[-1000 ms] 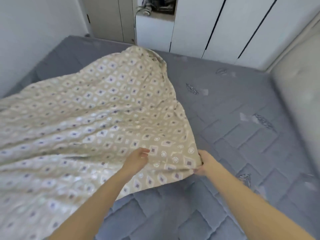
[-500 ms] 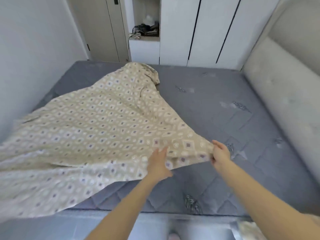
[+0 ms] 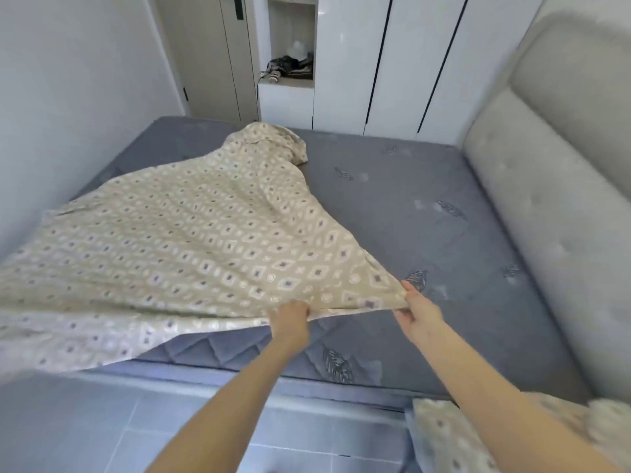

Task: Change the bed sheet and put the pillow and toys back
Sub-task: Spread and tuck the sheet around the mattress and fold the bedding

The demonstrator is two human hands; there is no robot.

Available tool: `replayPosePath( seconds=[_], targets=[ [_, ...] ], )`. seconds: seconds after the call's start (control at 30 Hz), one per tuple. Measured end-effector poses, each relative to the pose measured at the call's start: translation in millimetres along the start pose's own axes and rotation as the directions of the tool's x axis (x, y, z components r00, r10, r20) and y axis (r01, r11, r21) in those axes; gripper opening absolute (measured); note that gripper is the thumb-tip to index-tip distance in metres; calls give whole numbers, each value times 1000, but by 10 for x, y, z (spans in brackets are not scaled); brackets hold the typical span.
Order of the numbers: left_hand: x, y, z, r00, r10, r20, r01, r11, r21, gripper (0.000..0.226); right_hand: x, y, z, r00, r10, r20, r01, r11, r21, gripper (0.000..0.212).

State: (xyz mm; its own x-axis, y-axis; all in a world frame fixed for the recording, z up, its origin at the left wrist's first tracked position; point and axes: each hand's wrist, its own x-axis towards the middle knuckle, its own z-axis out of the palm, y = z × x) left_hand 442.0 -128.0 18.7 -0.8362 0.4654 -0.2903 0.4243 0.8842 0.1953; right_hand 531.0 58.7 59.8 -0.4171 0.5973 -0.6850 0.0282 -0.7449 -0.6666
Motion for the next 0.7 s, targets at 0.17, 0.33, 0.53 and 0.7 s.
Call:
replayPosePath(
  seconds=[0.17,0.33,0.53,0.7],
  targets=[
    [-229,121,322,991,68,115,-41,975,-219,21,129,-44,-442,985,159,-66,-151,983,106,34],
    [-536,224,667,969,73,235,-12,968,-251,27,135,9,-683,942,334,27,-332,918,216,31],
    [-919,148,886,943,98,319,22,935,-354,35,110,178,-936,875,469,123,-464,883,-66,48],
    [-1101,0,1010,920,120,374,55,903,-426,37,61,362,-992,879,463,113,-393,838,-379,26]
  ],
)
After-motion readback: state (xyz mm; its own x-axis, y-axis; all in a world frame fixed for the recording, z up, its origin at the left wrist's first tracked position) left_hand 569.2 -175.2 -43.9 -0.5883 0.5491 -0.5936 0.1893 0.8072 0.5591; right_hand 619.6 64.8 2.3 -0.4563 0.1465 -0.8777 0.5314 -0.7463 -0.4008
